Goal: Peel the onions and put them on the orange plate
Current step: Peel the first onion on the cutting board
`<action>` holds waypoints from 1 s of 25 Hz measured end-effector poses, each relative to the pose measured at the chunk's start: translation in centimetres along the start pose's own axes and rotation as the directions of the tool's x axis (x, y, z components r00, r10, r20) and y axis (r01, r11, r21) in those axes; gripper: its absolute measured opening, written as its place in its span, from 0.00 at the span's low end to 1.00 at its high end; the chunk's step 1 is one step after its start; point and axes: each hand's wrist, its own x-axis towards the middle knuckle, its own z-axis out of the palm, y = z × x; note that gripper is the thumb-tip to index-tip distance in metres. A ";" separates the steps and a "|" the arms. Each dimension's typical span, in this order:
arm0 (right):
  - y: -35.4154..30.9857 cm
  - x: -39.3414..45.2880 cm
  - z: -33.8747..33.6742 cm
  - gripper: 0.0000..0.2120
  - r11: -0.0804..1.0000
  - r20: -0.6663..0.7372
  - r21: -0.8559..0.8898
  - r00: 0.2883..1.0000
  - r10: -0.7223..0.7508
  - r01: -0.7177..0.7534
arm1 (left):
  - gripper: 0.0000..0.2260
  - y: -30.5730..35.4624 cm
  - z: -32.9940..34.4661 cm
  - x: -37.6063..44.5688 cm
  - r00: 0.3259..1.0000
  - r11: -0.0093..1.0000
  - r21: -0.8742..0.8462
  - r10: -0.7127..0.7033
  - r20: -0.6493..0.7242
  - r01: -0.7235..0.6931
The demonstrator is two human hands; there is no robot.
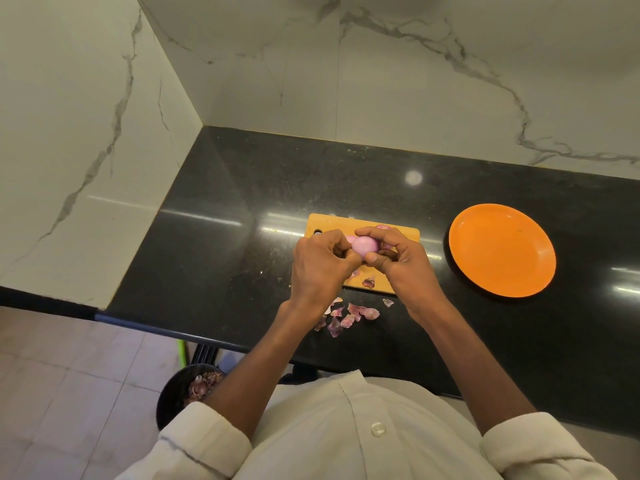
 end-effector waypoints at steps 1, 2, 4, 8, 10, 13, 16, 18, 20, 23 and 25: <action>0.0 0.0 -0.1 0.20 1.000 0.008 0.010 1.000 -0.002 0.002 | 0.10 0.1 0.0 0.1 1.000 0.998 -0.054 -0.018 -0.010 0.017; 0.1 -0.1 -0.2 0.21 1.000 0.014 0.023 1.000 -0.003 0.002 | 0.09 0.1 -0.2 0.2 0.999 0.989 -0.142 -0.044 -0.006 0.043; 0.4 -0.1 -0.3 0.22 0.996 0.017 0.090 1.000 0.018 -0.020 | 0.05 0.1 -0.5 0.4 0.992 0.928 -0.351 -0.116 0.046 0.125; 0.6 0.2 -0.8 0.20 0.956 0.041 0.279 0.996 0.079 -0.087 | 0.05 -0.1 -1.0 0.5 0.948 0.792 -0.526 -0.218 0.230 0.309; 0.4 0.2 -0.8 0.17 0.961 0.028 0.264 0.997 0.076 -0.080 | 0.09 -0.4 -1.2 0.4 0.931 0.775 -0.525 -0.227 0.286 0.351; -0.2 -0.1 -0.4 0.17 0.997 -0.034 0.070 0.999 0.029 -0.027 | 0.10 -0.6 -1.3 0.3 0.933 0.837 -0.452 -0.174 0.316 0.309; -0.5 -0.2 0.0 0.21 1.000 -0.051 -0.025 0.999 0.002 -0.003 | 0.07 -0.5 -1.4 0.5 0.942 0.879 -0.388 -0.168 0.292 0.277; -0.5 -0.3 0.1 0.22 0.998 -0.030 -0.070 0.999 -0.012 0.010 | 0.06 -0.4 -1.7 0.6 0.940 0.891 -0.356 -0.182 0.289 0.282; -0.3 -0.3 0.2 0.22 0.996 -0.018 -0.085 1.000 -0.022 0.020 | 0.06 -0.4 -1.7 0.6 0.930 0.890 -0.337 -0.206 0.305 0.308; 0.0 -0.4 0.2 0.22 0.998 -0.017 -0.057 0.999 -0.029 0.028 | 0.06 -0.4 -1.7 0.5 0.919 0.869 -0.356 -0.232 0.320 0.344; 0.1 -0.4 0.2 0.22 0.998 -0.007 -0.053 0.999 -0.039 0.039 | 0.05 -0.4 -1.7 0.5 0.928 0.874 -0.358 -0.226 0.297 0.327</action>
